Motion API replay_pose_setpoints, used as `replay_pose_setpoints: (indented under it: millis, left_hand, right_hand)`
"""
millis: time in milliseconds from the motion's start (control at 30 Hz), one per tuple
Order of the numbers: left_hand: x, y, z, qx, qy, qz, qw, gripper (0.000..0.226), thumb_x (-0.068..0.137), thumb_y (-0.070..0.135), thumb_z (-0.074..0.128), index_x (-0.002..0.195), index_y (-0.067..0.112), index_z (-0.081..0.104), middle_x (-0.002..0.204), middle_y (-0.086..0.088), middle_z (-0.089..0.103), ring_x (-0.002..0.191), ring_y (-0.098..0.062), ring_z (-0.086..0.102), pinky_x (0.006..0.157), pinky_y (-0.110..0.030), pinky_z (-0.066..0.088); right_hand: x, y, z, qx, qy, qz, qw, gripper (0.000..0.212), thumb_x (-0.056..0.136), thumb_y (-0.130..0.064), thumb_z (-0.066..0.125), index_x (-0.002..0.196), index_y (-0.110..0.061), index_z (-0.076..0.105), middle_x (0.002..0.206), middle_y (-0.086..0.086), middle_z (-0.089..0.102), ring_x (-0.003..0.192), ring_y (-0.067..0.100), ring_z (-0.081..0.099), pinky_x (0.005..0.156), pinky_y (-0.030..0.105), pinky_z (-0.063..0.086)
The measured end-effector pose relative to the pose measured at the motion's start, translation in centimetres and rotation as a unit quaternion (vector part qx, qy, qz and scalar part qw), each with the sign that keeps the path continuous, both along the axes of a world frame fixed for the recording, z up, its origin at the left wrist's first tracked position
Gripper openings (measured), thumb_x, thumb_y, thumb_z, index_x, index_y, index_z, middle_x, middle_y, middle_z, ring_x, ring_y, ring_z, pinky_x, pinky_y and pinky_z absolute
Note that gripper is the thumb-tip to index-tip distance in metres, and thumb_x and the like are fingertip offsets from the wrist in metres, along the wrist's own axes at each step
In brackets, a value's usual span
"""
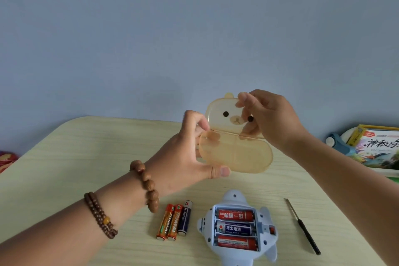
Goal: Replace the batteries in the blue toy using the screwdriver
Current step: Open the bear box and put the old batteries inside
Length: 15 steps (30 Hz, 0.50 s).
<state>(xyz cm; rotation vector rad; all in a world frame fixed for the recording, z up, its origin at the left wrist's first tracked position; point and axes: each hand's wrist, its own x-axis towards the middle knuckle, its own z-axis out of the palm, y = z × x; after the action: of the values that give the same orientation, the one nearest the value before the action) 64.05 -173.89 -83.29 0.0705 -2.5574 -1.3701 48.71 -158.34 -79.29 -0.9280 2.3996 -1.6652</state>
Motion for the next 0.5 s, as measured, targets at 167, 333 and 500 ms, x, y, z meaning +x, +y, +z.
replay_pose_setpoints:
  millis: [167,333,500]
  left_hand:
    - [0.4,-0.5,0.6,-0.181,-0.029,0.009,0.983,0.034,0.070,0.056,0.080,0.082,0.032,0.059,0.111,0.020,0.062,0.110,-0.001,0.056,0.093,-0.030,0.051]
    - [0.9,-0.8,0.1,-0.208,-0.096,-0.014,0.973,0.005,0.089,0.039,0.071,0.093,0.042,0.071,0.161,0.007,0.033,0.148,-0.007,0.030,0.121,-0.034,0.029]
    - [0.9,-0.9,-0.4,-0.243,-0.022,0.010,0.970,0.005,0.086,0.036,0.076,0.087,0.040,0.078,0.133,0.019,0.043,0.128,0.001,0.040,0.108,-0.021,0.034]
  right_hand:
    - [-1.3,-0.9,-1.1,0.094,0.043,-0.003,0.995,0.018,0.099,-0.034,0.056,0.090,-0.023,0.066,0.071,0.004,0.077,0.053,0.015,0.068,0.050,0.026,0.045]
    - [-1.8,-1.2,-2.3,0.156,0.078,-0.005,0.985,0.018,0.101,-0.030,0.053,0.091,-0.024,0.066,0.079,-0.004,0.075,0.051,0.008,0.067,0.049,0.019,0.041]
    - [-2.6,-1.1,-4.3,0.180,0.062,-0.009,0.982,0.020,0.101,-0.025,0.056,0.089,-0.016,0.069,0.082,-0.002,0.074,0.067,0.012,0.066,0.059,0.024,0.048]
